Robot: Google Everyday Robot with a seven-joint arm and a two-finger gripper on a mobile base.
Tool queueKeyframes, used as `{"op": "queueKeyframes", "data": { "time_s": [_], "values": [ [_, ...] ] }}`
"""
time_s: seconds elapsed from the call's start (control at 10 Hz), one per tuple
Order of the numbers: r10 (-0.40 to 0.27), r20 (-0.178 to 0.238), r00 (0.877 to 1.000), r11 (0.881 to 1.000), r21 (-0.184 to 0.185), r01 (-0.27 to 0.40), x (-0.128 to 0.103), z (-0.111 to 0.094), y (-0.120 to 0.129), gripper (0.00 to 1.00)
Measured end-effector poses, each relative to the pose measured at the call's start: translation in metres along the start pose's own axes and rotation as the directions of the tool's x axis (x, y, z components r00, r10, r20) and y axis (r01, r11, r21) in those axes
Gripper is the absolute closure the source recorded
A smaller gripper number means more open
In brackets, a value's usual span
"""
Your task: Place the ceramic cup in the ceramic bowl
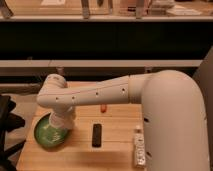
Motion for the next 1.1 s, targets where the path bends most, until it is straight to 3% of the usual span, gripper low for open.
{"op": "queueKeyframes", "data": {
  "time_s": [0.4, 0.7, 0.8, 1.1],
  "values": [
    [-0.004, 0.003, 1.0, 1.0, 0.0, 0.004, -0.0005, 0.0008, -0.0011, 0.89],
    [-0.008, 0.005, 1.0, 1.0, -0.001, 0.008, -0.0005, 0.0012, 0.0005, 0.72],
    [-0.009, 0.005, 1.0, 1.0, -0.002, 0.009, -0.0005, 0.0011, 0.0012, 0.71],
    [-0.011, 0.007, 1.0, 1.0, -0.002, 0.011, -0.0003, 0.0016, 0.0007, 0.8]
  ]
}}
